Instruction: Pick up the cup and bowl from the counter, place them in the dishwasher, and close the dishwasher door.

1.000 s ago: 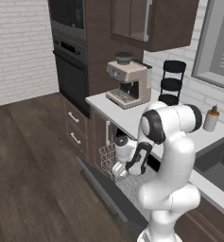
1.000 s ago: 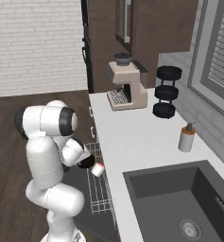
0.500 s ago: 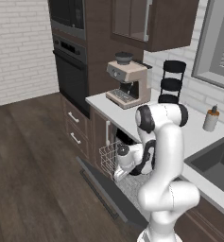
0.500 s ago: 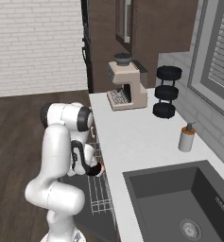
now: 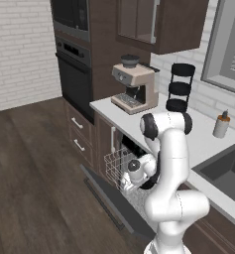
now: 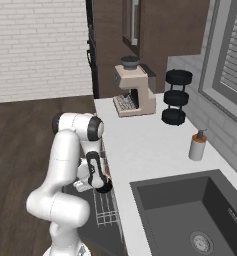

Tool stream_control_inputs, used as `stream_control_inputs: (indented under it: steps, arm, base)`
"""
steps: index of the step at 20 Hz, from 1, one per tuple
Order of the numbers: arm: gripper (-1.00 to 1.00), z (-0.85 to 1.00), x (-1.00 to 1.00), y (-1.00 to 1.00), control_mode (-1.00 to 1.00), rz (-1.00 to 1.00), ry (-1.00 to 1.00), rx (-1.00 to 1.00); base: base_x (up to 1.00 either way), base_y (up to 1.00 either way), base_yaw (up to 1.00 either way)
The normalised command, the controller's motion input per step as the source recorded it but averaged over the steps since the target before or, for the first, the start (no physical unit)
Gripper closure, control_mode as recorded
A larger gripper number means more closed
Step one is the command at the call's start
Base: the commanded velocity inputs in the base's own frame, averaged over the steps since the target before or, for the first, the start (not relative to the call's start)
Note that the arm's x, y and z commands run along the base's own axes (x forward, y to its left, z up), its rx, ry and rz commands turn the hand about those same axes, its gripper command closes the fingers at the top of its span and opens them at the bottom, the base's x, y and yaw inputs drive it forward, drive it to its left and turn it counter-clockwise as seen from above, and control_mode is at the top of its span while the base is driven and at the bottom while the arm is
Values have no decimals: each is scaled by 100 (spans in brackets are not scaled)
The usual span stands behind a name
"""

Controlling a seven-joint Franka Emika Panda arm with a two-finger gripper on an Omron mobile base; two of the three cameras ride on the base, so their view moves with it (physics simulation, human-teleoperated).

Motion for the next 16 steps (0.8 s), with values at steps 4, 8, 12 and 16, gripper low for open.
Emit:
stream_control_inputs:
  steps: [4, 8, 12, 16]
  arm:
    - [100, -22, 23, -7, -100, -5, 0, 0]
    - [-100, -25, 7, 0, -100, -4, 1, 0]
    - [-100, -19, 4, 0, -100, -3, 2, 0]
    - [-100, -5, 0, 0, -100, -1, 0, 0]
  base:
    - [0, 0, 0]
    - [0, 0, 0]
    - [0, 0, 0]
    - [0, 0, 0]
